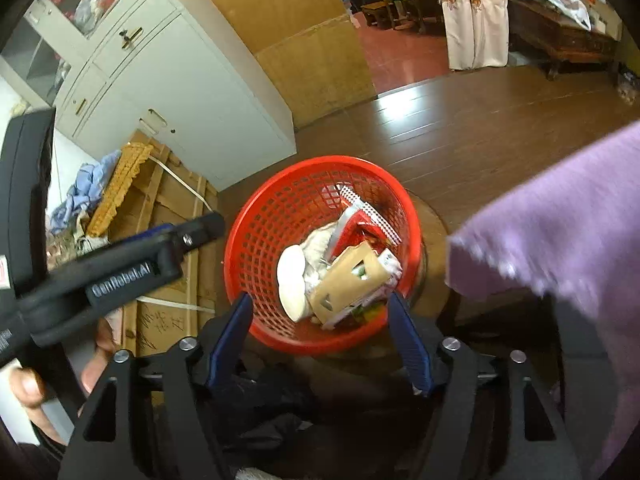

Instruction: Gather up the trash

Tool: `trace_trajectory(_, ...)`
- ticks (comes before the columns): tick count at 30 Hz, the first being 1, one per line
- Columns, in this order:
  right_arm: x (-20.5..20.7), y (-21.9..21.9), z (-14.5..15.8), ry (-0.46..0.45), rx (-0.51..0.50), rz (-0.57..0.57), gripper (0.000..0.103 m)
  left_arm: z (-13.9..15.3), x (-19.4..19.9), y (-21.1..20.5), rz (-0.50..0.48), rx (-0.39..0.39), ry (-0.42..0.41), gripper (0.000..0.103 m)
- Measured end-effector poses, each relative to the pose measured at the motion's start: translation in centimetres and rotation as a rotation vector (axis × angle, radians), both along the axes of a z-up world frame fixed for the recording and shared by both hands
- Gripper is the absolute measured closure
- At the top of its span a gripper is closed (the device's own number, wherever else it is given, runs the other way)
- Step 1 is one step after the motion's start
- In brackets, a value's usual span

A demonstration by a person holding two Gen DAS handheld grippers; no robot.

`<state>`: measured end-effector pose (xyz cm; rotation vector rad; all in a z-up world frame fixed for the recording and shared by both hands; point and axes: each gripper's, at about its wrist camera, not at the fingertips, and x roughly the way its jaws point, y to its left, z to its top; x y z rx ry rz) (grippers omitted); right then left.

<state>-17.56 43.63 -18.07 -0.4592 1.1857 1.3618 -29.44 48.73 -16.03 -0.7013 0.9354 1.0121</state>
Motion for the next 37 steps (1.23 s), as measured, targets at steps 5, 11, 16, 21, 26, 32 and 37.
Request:
trace_trajectory(5,-0.8,-2.1,0.6,-0.058,-0.023,0.015,0.031,1.0,-0.6,-1.6,0.002,0.022,0.017,0.025)
trace_trajectory(11,-1.3,-4.3,2.0,-0.126,-0.021,-0.003,0.026,1.9,-0.8,-4.0,-0.01,0.046,0.044,0.021)
trace_trajectory(16,-1.8,-5.6,2.9,-0.15,-0.007,-0.007,0.022,2.3,-1.0,-6.1,-0.022,0.057,0.068,0.021)
trace_trajectory(21,-1.9,-6.7,3.6,-0.156,0.003,-0.017,0.022,3.0,-1.5,-7.3,-0.027,0.08,0.071,0.019)
trace_trajectory(26,-2.1,-7.7,4.2,-0.159,0.016,-0.024,0.022,3.5,-1.9,-8.3,-0.03,0.097,0.075,0.015)
trace_trajectory(32,-2.4,-8.5,4.7,-0.156,0.025,-0.03,0.019,3.9,-2.2,-9.4,-0.044,0.099,0.079,0.014)
trace_trajectory(37,-2.7,-9.0,5.0,-0.164,0.031,-0.023,0.018,4.4,-2.2,-9.9,-0.048,0.106,0.069,0.014)
